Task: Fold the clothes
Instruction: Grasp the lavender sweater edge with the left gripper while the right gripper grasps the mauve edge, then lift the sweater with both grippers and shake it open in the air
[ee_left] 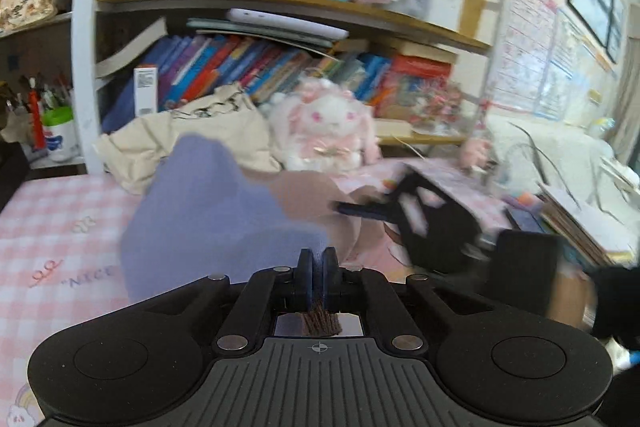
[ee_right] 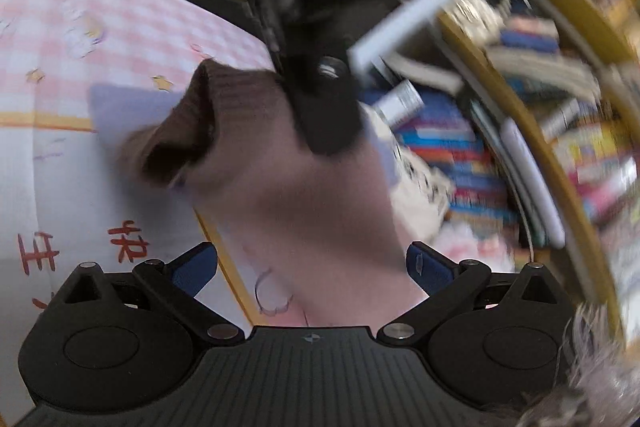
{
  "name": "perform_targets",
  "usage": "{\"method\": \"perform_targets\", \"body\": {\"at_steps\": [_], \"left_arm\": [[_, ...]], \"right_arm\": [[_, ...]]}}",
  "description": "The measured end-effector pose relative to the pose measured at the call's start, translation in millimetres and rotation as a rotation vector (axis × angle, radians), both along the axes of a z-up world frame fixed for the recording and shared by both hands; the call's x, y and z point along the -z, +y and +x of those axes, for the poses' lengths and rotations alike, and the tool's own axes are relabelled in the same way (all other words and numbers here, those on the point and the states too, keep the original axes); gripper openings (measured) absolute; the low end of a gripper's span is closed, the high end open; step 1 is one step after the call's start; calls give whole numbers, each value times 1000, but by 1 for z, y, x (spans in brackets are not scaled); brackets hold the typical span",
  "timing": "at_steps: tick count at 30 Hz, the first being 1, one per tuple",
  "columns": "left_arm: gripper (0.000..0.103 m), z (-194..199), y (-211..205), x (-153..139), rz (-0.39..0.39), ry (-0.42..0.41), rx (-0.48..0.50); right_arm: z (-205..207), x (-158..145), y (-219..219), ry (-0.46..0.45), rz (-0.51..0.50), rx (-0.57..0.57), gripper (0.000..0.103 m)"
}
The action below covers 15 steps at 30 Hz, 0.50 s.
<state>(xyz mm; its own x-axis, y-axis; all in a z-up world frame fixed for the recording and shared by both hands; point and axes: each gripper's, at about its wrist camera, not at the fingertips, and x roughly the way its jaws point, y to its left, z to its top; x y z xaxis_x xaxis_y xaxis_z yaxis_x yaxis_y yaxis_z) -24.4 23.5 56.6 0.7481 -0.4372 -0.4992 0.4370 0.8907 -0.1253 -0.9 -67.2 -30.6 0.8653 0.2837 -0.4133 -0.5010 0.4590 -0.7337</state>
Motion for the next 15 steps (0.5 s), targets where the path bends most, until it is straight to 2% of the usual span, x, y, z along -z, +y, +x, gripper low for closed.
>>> {"method": "perform_targets", "body": {"at_steps": [1, 2, 3, 4, 5, 6, 9, 12, 15], "left_arm": [[11, -6, 0, 1, 6, -9, -13], [15, -12, 2, 1, 11, -19, -40], [27, -16, 7, 3, 16, -17, -64], [38, -21, 12, 5, 29, -18, -90], [66, -26, 15, 8, 44, -21, -122], [82, -32, 20, 12, 66, -32, -160], [83, -47, 25, 26, 133, -39, -179], [83, -53, 12, 45, 265, -43, -139], [83, -51, -10, 65, 450, -102, -122]], "right_arm": [[0, 1, 1, -3, -12, -31, 74], [2, 0, 2, 7, -17, -51, 41], [7, -4, 1, 40, -9, -53, 29], [12, -8, 0, 73, -1, -54, 21], [16, -13, -2, 101, 12, -52, 20], [20, -19, -4, 121, 34, -46, 20], [33, -36, -9, 182, 102, -28, 20], [45, -49, -12, 234, 150, -7, 20], [50, -56, -15, 280, 206, 22, 20]]}}
